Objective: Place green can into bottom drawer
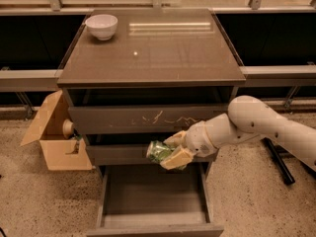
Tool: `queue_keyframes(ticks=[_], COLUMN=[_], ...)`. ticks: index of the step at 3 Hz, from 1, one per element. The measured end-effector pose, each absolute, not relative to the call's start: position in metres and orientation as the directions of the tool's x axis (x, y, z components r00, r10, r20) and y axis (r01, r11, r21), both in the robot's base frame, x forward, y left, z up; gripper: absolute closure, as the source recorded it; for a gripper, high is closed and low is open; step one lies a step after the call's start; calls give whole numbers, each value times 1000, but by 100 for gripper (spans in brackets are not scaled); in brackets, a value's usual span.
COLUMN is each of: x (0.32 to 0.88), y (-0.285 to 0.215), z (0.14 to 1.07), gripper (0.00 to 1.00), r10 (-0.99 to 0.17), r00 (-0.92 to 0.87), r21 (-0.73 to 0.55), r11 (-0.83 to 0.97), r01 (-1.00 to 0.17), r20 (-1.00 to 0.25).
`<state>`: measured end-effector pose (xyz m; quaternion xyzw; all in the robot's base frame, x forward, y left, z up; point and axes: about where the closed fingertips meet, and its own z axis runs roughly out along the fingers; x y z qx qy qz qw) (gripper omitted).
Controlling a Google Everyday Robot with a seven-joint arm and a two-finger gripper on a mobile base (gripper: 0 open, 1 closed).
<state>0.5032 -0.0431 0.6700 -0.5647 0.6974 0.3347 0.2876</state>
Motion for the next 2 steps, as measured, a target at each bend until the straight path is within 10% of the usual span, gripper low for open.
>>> queue_keyframes(ticks=[2], x=[500], y=[-42], z=[655], gripper=[100], r10=[-622], r00=[-202], r21=[149], r11=[136], r01=[-979], r20=[-756])
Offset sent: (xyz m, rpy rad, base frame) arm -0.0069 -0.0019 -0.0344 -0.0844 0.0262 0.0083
